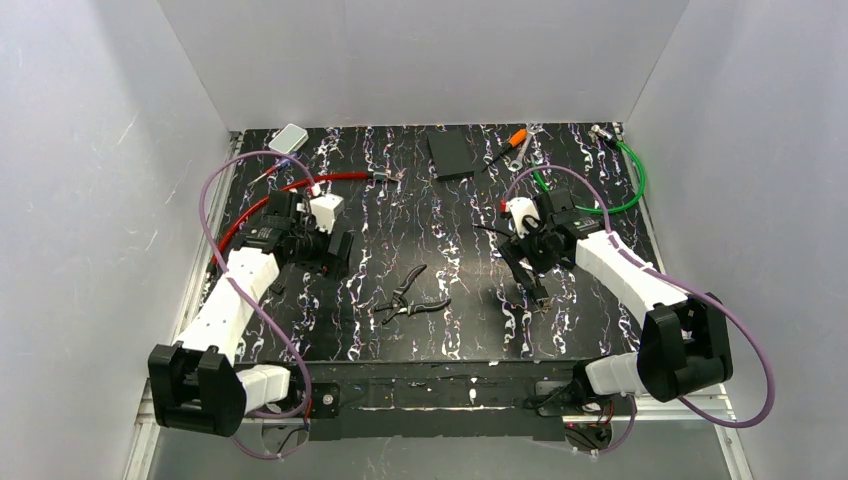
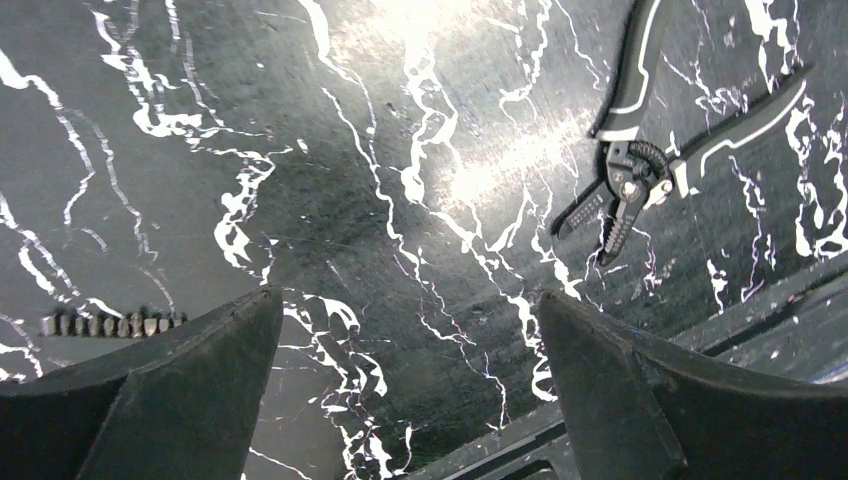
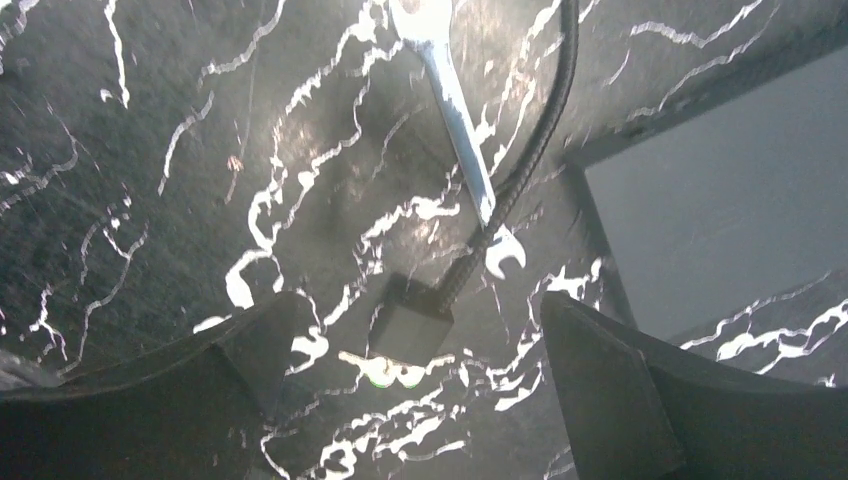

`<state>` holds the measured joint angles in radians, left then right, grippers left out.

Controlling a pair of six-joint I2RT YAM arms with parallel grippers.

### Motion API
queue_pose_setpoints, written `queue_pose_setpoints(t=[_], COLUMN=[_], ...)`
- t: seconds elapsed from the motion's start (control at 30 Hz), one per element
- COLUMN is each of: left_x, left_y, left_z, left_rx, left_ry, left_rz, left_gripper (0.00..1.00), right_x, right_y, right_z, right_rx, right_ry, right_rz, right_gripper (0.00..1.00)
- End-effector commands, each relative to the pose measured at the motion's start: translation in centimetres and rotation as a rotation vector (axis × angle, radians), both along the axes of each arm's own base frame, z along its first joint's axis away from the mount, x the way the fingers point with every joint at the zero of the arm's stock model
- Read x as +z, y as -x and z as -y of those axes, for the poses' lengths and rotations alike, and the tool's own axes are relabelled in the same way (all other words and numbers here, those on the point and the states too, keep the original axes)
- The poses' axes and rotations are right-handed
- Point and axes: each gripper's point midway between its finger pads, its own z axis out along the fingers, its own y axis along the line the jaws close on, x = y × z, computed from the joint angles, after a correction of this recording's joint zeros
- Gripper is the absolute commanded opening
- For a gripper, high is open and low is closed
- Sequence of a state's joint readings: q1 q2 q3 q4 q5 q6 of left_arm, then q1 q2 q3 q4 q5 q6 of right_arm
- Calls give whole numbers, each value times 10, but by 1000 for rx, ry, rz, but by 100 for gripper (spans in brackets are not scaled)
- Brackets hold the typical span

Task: Lock with the key
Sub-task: Pick up the lock from the center of the board.

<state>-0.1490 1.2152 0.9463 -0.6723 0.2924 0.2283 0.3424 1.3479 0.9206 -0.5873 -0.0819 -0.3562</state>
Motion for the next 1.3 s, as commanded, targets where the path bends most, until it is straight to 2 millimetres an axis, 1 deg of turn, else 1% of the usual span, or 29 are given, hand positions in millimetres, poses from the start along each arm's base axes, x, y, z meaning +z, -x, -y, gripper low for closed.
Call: queue_pose_setpoints(t=[0.0,0.07,0.17,0.27,0.37,0.53,0.57,0.83,0.97,1.03,1.17,1.27], left_x=[19,25,32,38,41,42,42,45,46,48,51,55], left_y=[-15,-18,-19,-17,-18,-16,-15,-18,-19,-19,-18,-20], left_z=[-9,-11,-9,-5,-8,-9,-9,-9,-9,-8,-7,-8], left_rx=[120,147,157,150,175,179,180,213,222,222,222,237], left_ry=[-5,-5,20,46,41,46,48,62,71,79,86,91], left_rz=[118,145,169,186,205,226,231,257,259,265,282,290], left_gripper=[99,99,99,99,99,99,99,99,99,99,99,99], right_x=[8,6,3,-8,-18,-30,-33,-49,-60,-63,-65,-61], right_y=[10,12,12,15,19,21,22,33,37,37,37,32], right_z=[19,27,33,38,41,42,42,37,35,33,27,18], right_rx=[-20,-37,-53,-52,-43,-45,-44,-11,-3,-7,-3,16], right_ry=[98,141,181,221,255,275,277,268,269,265,263,270], right_rz=[-57,-90,-116,-161,-219,-263,-275,-378,-428,-436,-424,-376], right_gripper=[100,100,100,100,100,100,96,75,67,66,61,48])
